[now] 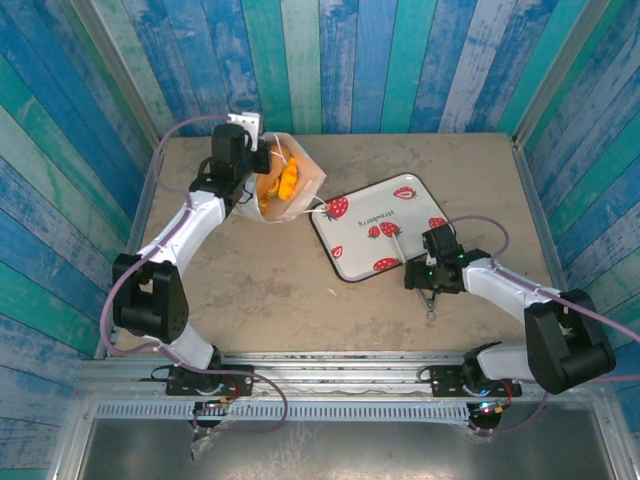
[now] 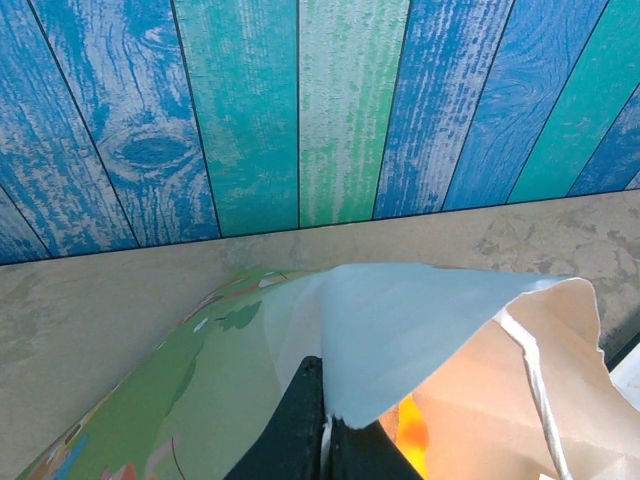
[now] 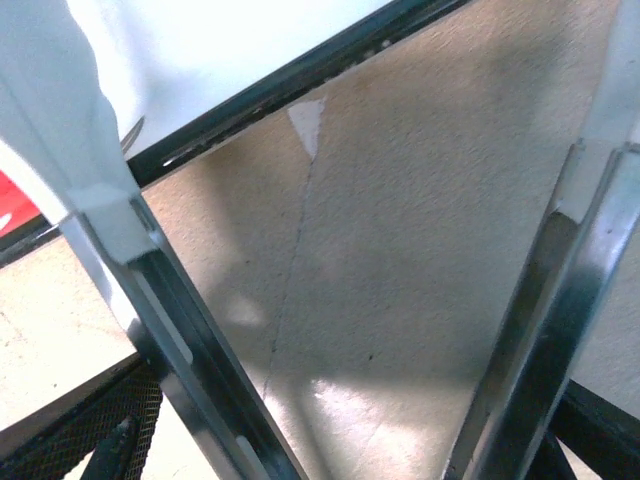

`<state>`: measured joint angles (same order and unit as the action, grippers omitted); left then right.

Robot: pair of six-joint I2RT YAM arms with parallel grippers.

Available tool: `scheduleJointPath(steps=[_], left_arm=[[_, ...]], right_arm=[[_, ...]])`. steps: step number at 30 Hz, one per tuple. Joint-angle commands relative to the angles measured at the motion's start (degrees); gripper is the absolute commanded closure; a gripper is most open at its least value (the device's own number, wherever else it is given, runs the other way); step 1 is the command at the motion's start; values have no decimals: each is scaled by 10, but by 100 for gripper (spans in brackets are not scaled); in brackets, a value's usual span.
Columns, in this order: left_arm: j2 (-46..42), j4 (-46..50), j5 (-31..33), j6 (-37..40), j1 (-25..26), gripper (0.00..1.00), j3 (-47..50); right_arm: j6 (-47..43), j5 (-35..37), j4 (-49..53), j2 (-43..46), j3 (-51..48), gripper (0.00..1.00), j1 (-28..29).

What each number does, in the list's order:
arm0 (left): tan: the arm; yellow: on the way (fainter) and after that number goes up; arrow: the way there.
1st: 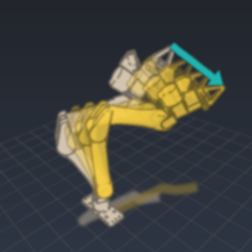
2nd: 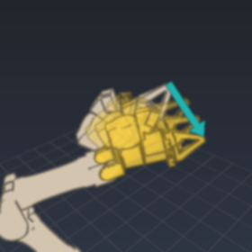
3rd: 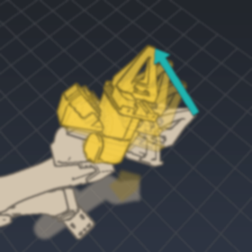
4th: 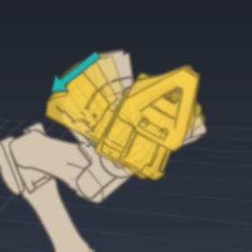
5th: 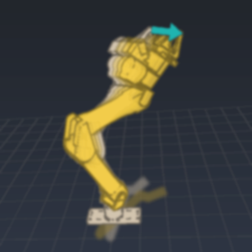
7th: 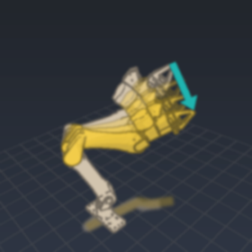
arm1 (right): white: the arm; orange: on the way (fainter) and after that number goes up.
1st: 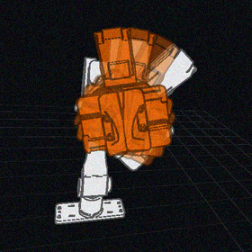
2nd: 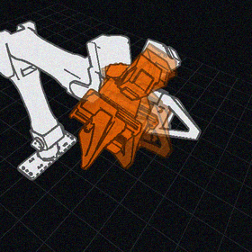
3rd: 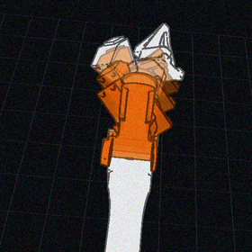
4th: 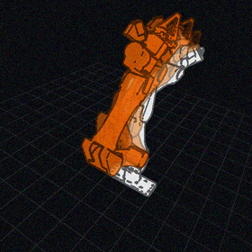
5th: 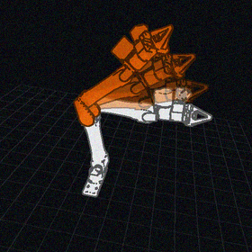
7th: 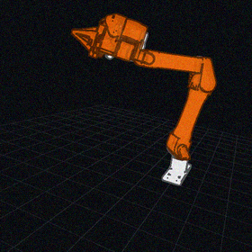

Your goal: Take the fake bread out of the paper bag

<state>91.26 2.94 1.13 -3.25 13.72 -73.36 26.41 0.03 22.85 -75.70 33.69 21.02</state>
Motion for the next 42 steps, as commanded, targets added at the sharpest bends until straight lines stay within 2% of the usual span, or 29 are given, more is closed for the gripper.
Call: scheduleJointPath(steps=[1,9,21,26,29,34,42], left_arm=[[-46,-30,-8,-6,-1,94,6],[-60,-31,-9,-8,-1,93,13],[-71,-31,-7,-15,-1,93,23],[-77,-32,-6,-15,-2,93,25],[-80,-37,-5,-16,-1,92,30],[-79,-42,-6,-19,-2,92,37],[-78,-41,-4,-16,-1,92,35]], right_arm=[[9,29,21,-4,11,13,26],[26,96,45,-38,42,21,91],[28,89,35,-34,35,43,187],[24,80,58,-19,29,44,229],[29,87,60,-19,23,39,241],[65,124,57,-27,22,26,242],[108,128,-4,-22,-13,12,242]])
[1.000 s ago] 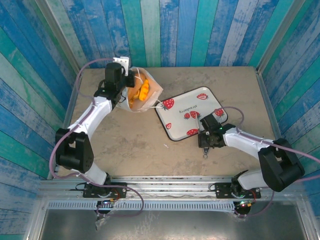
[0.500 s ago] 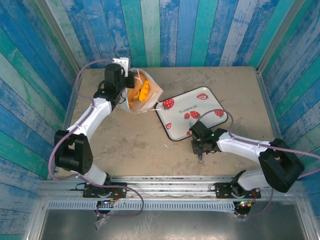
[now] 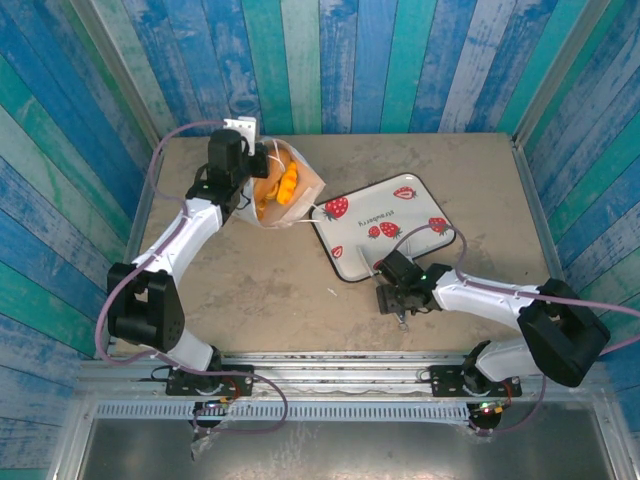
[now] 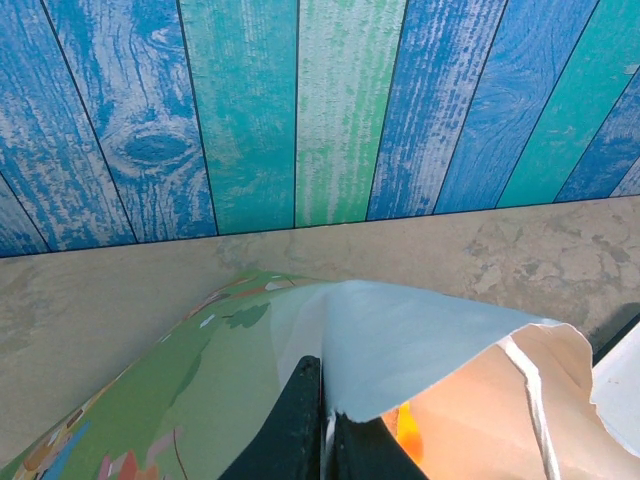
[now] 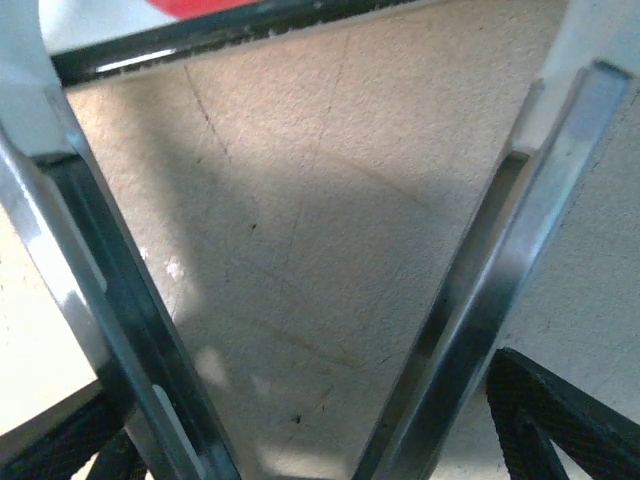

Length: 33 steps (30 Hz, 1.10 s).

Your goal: Take the fake bread out of the paper bag

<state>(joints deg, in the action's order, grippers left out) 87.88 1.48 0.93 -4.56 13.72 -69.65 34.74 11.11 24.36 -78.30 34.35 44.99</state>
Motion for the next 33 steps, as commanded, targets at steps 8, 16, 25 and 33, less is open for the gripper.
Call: scheduleJointPath(steps=[8,16,25,33], left_arm=[[-42,-25,-2,-2,-1,92,-5],[-40,-24,-6,-6,-1,92,-7],[-40,-11,-10,-13,-1,92,-1],[-65,-30,-31,-34,-1,92,49]], right_arm=[[28,10,-61,6,-47,11,3],[24,9,-75,-20,-50,18,15],[8,24,-44,20,-23,50,19],[-34,30,14,99,50,77,17]])
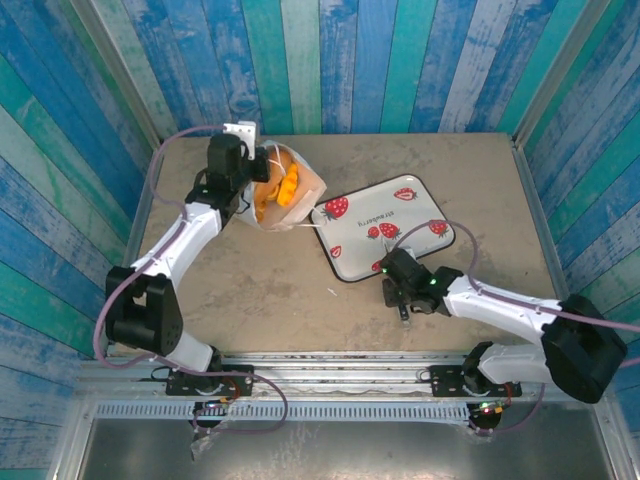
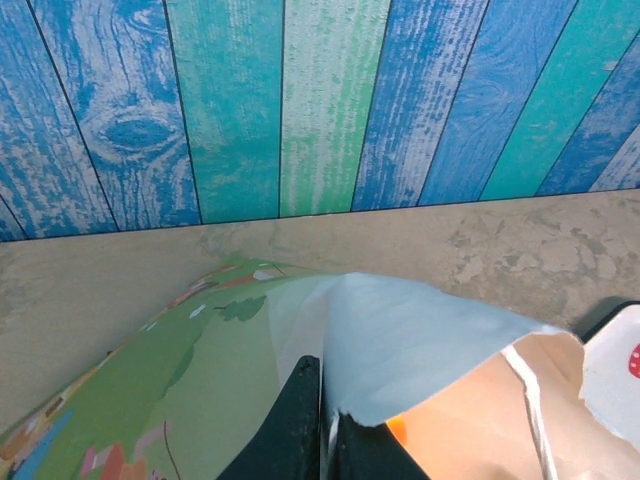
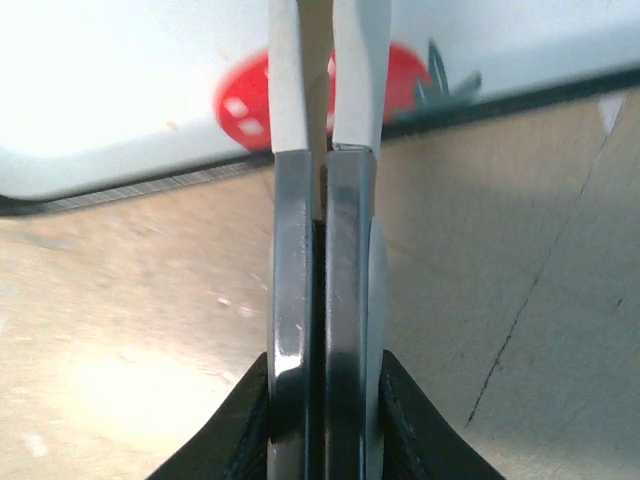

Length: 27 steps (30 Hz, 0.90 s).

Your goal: Take the fake bread out of the paper bag

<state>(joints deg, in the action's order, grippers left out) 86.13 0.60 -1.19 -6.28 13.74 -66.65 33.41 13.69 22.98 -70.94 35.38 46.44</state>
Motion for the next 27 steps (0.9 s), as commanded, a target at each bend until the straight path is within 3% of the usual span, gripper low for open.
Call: scheduleJointPath(steps=[1,6,14,23,27], left_arm=[[-51,-27,-16,-21,-1,91,27],[-66,-30,-36,-31,0,90,52],[-69,-19,-41,-31,8,90,67],[-63,-9,-37,-32,14,90,56],[-66,-12,-36,-31,15,90,57]], right_arm=[[-29,1,35,31,54,78,1],[-59,-43,44,54,114,81,-12],[-90,-264,-4,66,176,81,-88],[-68,-497,-45,-51,242,72,-95],[-46,-536,-70,-93,251,64,-92]])
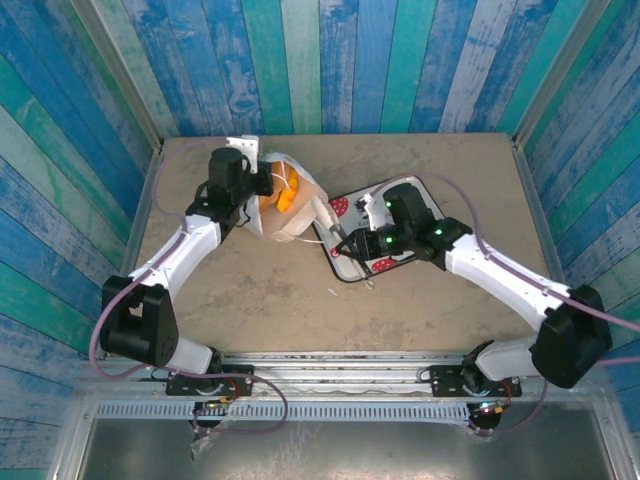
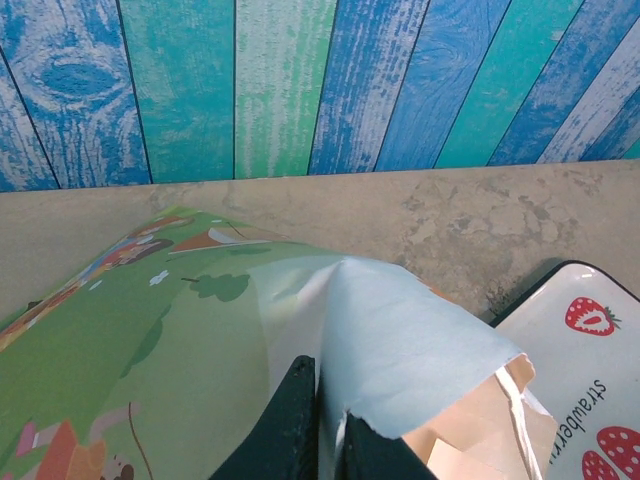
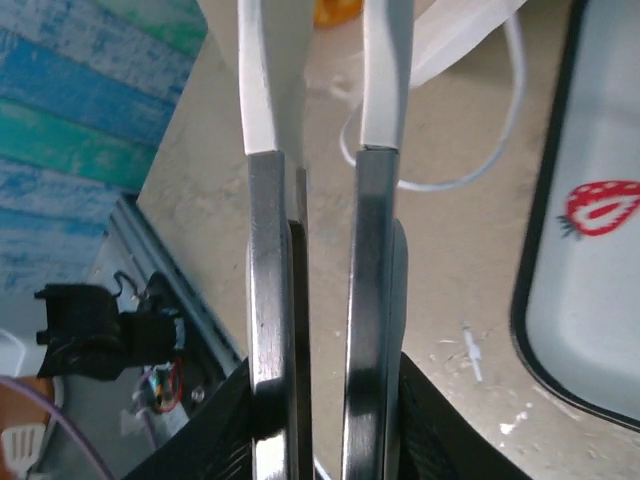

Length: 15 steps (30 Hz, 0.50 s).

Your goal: Take the fake bread out of the paper bag

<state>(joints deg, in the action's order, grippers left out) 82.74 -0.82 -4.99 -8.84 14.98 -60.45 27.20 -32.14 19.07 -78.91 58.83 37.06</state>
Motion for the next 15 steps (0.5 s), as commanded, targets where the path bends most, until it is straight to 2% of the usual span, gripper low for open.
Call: scheduleJointPath(steps=[1,15], left_arm=[[-33,2,2,-5,3,90,-4],[-43,8,-11,6,3,90,2]], right_arm=[[19,-80,-34,-21,19,62,4],[82,-73,-93,-128,73,57,14]])
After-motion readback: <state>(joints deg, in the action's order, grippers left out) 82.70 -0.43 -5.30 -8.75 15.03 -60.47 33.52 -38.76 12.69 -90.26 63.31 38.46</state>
